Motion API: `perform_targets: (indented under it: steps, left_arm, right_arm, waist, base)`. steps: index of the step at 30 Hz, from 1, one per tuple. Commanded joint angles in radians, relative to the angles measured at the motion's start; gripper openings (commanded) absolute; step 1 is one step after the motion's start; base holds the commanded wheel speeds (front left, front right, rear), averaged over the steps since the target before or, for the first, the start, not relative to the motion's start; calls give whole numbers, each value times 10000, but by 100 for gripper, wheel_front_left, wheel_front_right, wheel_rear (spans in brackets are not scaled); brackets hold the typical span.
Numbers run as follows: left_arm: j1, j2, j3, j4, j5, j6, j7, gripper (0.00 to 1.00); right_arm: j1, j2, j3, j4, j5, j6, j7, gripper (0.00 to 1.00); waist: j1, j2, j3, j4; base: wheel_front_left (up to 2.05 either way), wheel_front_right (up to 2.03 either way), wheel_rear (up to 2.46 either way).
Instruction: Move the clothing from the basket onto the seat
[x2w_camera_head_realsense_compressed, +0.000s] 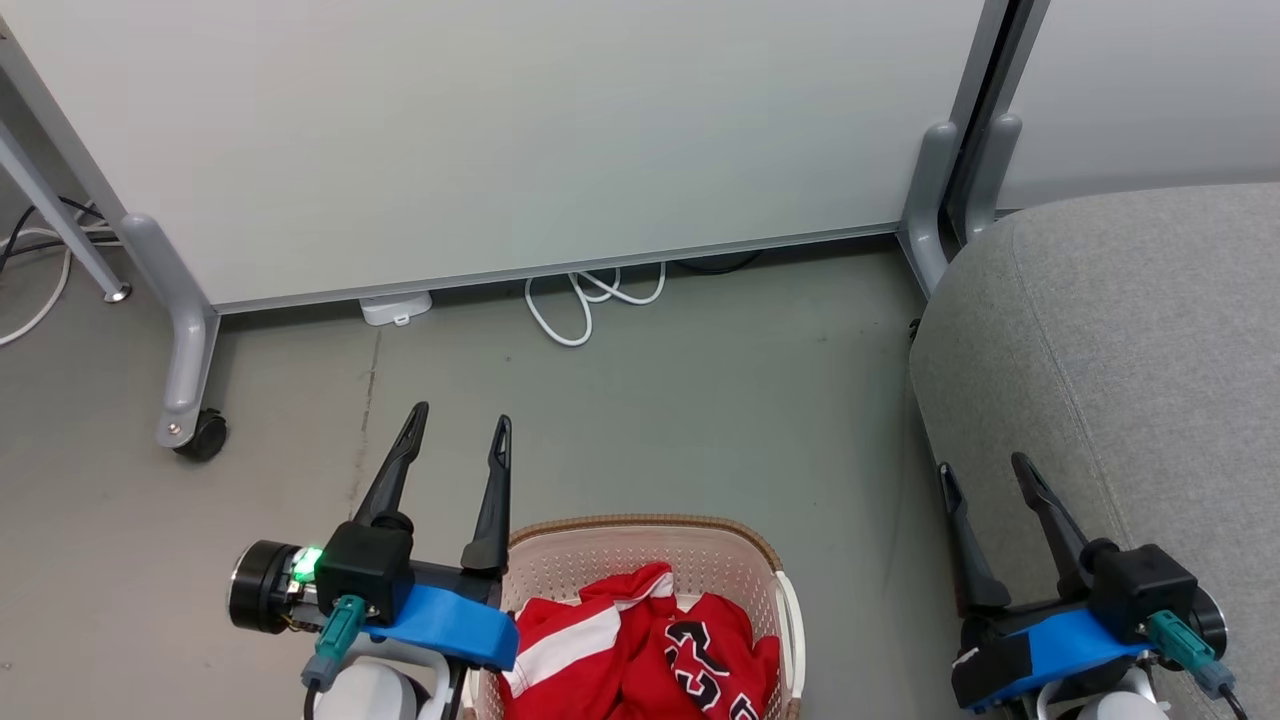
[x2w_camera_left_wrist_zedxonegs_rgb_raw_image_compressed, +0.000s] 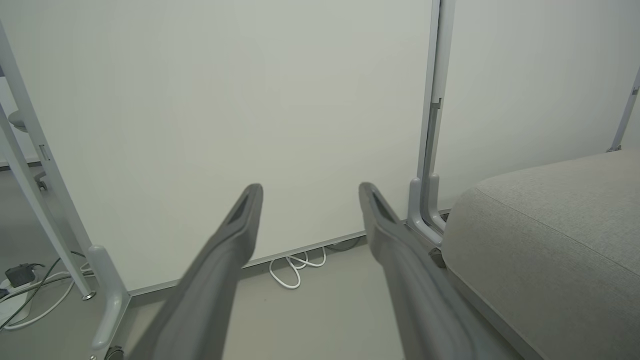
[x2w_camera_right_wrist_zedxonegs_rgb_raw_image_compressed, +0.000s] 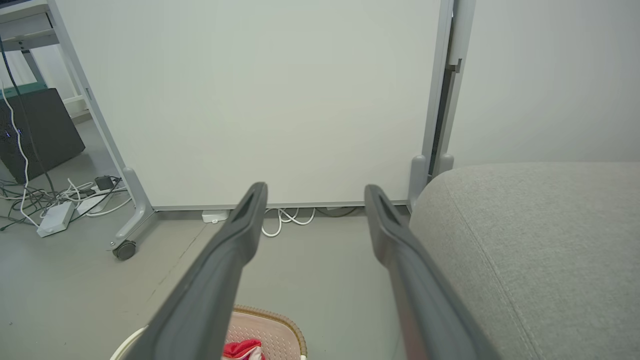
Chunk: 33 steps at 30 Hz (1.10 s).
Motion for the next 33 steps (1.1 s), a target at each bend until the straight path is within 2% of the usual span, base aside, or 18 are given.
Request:
perform_targets:
  steps: [1, 22, 33]
  left_arm:
    - [-127, -8, -11, 41, -36, 26, -49, 100]
    - [-365, -10, -233, 287, -248, -48, -49, 100]
    - [-2068, 103, -848, 1978, -90, -373, -39, 100]
  right_arm:
    - [-121, -56, 3, 48, 21, 4, -55, 100]
    - [-218, -56, 64, 96, 186, 4, -56, 100]
    - [-936, -53, 233, -157, 98, 4, -52, 100]
  waist:
    - [-1, -1, 2, -2]
    - [-1, -1, 234, -4]
    - [-1, -1, 1713, -339]
  base:
    - [0, 0, 0]
    - [0, 0, 0]
    - [0, 0, 0]
